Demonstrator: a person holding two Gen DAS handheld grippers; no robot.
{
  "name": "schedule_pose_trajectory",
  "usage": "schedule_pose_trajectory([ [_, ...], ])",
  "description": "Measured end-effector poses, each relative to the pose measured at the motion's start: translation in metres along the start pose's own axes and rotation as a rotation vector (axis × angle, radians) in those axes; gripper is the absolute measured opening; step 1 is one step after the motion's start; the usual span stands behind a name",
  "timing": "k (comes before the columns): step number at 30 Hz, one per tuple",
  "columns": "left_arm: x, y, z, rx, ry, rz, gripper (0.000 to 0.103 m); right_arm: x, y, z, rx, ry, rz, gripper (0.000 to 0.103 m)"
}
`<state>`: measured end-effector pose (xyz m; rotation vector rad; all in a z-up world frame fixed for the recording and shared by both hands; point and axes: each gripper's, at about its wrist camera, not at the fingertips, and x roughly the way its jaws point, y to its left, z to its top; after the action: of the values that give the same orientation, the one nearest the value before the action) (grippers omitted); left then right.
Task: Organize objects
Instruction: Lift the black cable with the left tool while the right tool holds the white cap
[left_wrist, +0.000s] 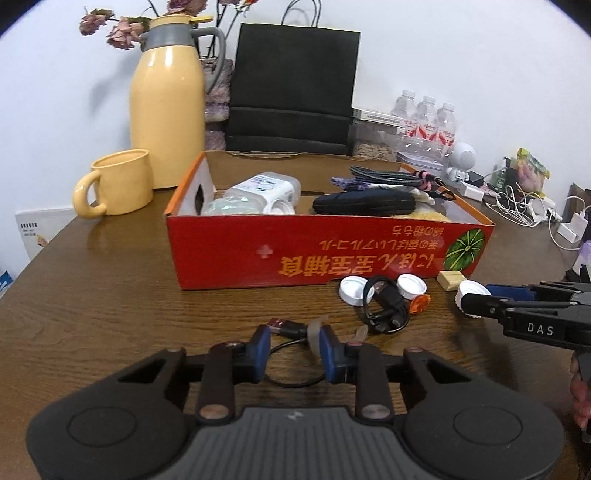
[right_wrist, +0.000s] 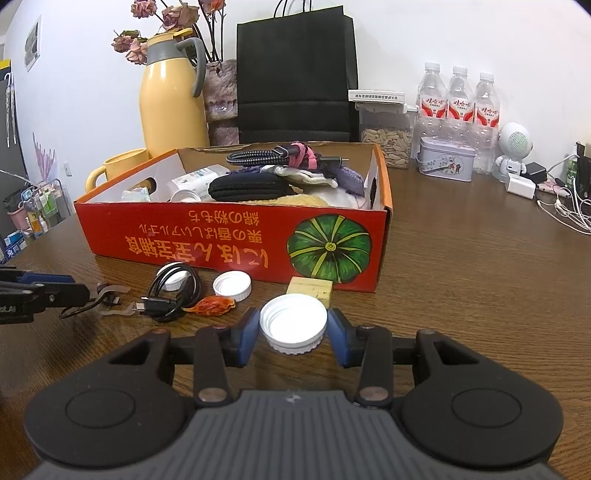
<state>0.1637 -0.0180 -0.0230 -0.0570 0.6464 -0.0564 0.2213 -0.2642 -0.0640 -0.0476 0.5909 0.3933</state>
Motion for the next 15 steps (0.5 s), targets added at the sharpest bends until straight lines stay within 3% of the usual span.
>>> schedule_pose_trajectory([
  [4, 0.009, -0.007, 0.004, 0.012, 0.01, -0.016, 0.026, 0.0, 0.0, 0.0, 0.0, 0.001, 0.0, 0.042],
  [6, 0.014, -0.009, 0.004, 0.005, 0.028, -0.011, 0.006, 0.0, 0.001, -0.001, -0.001, 0.002, 0.001, 0.042],
  [7, 0.016, -0.008, 0.004, -0.007, 0.036, -0.022, 0.002, 0.0, 0.001, -0.001, -0.002, 0.002, 0.002, 0.042],
  [15, -0.008, -0.001, 0.01, -0.005, -0.04, 0.003, 0.0, 0.0, 0.002, -0.001, -0.006, 0.003, 0.004, 0.042],
])
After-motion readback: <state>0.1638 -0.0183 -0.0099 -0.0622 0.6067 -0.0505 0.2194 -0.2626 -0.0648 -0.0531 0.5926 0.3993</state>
